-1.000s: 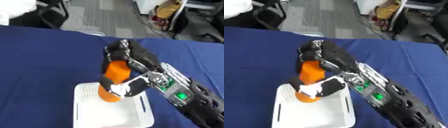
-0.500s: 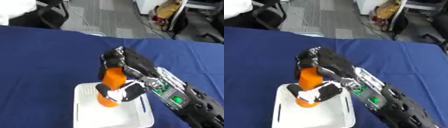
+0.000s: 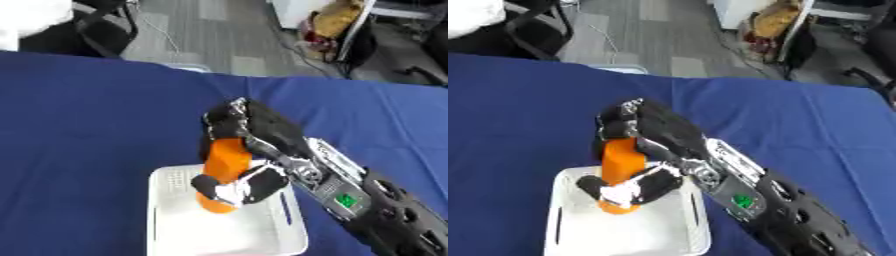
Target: Pick up objects on the table and place them in the box.
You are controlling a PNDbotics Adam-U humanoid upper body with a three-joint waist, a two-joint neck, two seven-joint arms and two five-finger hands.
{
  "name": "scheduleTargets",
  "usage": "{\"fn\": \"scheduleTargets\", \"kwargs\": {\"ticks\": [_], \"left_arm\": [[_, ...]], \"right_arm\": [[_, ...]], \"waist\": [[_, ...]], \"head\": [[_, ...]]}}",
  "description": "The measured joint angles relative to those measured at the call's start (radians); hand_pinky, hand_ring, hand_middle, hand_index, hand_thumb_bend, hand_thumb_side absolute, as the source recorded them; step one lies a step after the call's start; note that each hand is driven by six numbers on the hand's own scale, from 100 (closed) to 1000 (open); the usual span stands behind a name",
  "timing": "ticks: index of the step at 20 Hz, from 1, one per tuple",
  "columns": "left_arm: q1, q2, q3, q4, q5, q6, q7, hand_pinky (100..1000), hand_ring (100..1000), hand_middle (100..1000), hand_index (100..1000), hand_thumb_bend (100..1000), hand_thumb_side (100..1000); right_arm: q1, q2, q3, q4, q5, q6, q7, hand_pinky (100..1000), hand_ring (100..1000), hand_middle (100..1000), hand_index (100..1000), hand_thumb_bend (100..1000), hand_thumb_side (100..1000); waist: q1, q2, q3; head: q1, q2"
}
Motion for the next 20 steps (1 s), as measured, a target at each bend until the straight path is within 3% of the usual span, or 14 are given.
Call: {"fn": "scheduleTargets", "kwargs": {"ticks": [1,3,6,7,8,13,20], "left_arm": [[0.0,0.0,0.0,0.0,0.0,0.0,0.0,901,803,879,858,169,929],[0.0,0.0,0.0,0.0,-0.001,0.0,0.0,901,804,879,858,169,929],[0.0,0.0,0.0,0.0,-0.002,0.0,0.0,900,804,879,858,169,929],[0.0,0.0,0.0,0.0,-0.002,0.0,0.0,900,804,879,858,169,929],[0.0,0.0,0.0,0.0,-0.002,0.0,0.0,900,804,879,858,169,929],[0.0,0.0,0.0,0.0,-0.003,0.0,0.0,900,804,879,858,169,928],[0.0,0.0,0.0,0.0,-0.004,0.0,0.0,900,804,879,858,169,927]], "right_arm": [[0.0,0.0,0.0,0.003,0.0,-0.007,-0.011,100,106,258,356,343,814],[0.003,0.0,0.0,0.007,0.0,-0.025,-0.031,100,209,383,454,382,866],[0.004,0.001,0.001,0.017,0.002,-0.047,-0.049,100,302,469,538,425,926],[0.004,0.001,0.002,0.02,0.003,-0.054,-0.051,100,406,559,639,492,1000],[0.004,0.001,0.004,0.024,0.005,-0.061,-0.051,140,436,589,669,510,1000],[0.004,0.005,0.007,0.044,0.017,-0.086,-0.032,348,537,711,780,541,1000],[0.005,0.009,0.008,0.053,0.021,-0.094,-0.012,371,548,733,787,497,1000]], "waist": [[0.0,0.0,0.0],[0.0,0.0,0.0],[0.0,0.0,0.0],[0.0,0.0,0.0],[0.0,0.0,0.0],[0.0,0.0,0.0],[0.0,0.0,0.0]], "head": [[0.001,0.0],[0.002,0.0],[0.006,0.0],[0.006,0.0],[0.006,0.0],[0.006,0.0],[0.007,0.0]]}}
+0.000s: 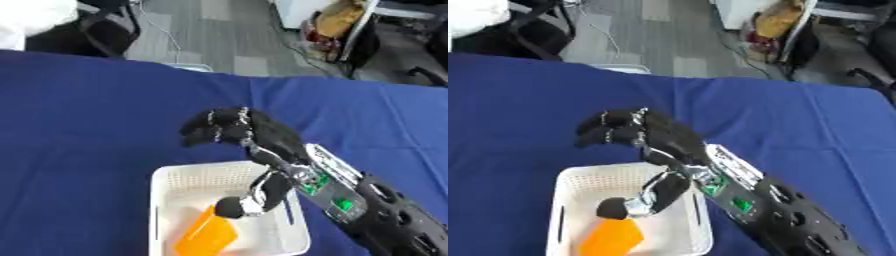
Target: Pick up objects on the table and place them in the box.
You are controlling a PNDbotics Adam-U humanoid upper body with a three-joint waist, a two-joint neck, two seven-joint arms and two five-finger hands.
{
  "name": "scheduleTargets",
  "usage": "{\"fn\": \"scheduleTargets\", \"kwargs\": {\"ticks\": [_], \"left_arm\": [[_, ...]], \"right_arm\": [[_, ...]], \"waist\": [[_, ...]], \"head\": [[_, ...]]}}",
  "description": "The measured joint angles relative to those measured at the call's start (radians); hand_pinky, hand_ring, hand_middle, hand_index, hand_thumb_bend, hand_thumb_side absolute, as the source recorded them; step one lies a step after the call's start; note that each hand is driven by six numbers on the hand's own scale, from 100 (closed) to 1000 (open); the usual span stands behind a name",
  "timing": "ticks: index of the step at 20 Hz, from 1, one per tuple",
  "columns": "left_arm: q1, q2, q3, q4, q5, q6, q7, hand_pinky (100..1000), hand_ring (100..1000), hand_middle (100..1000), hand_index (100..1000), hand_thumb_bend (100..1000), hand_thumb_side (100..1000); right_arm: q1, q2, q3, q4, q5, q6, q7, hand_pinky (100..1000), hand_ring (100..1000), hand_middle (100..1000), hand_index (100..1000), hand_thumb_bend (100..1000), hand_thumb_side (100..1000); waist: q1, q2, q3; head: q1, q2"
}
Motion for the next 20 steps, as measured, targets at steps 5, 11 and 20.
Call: {"fn": "scheduleTargets", "kwargs": {"ticks": [5,11,20], "left_arm": [[0.004,0.001,0.0,0.0,-0.003,0.001,0.001,900,803,879,858,168,928],[0.052,0.035,0.008,0.0,-0.019,0.006,0.007,900,803,878,851,164,929],[0.185,0.128,0.024,0.0,-0.089,0.016,0.025,901,802,876,834,147,937]], "right_arm": [[0.037,-0.005,-0.029,-0.013,-0.016,0.014,-0.016,357,543,708,757,471,1000],[0.254,-0.048,-0.113,-0.129,-0.039,0.012,-0.046,282,495,605,662,372,1000],[0.521,0.118,-0.299,-0.154,0.023,-0.023,0.106,345,513,642,701,148,1000]], "waist": [[-0.001,-0.001,-0.014],[-0.001,-0.037,-0.074],[0.015,-0.114,-0.189]], "head": [[0.001,0.0],[0.044,-0.001],[0.168,0.025]]}}
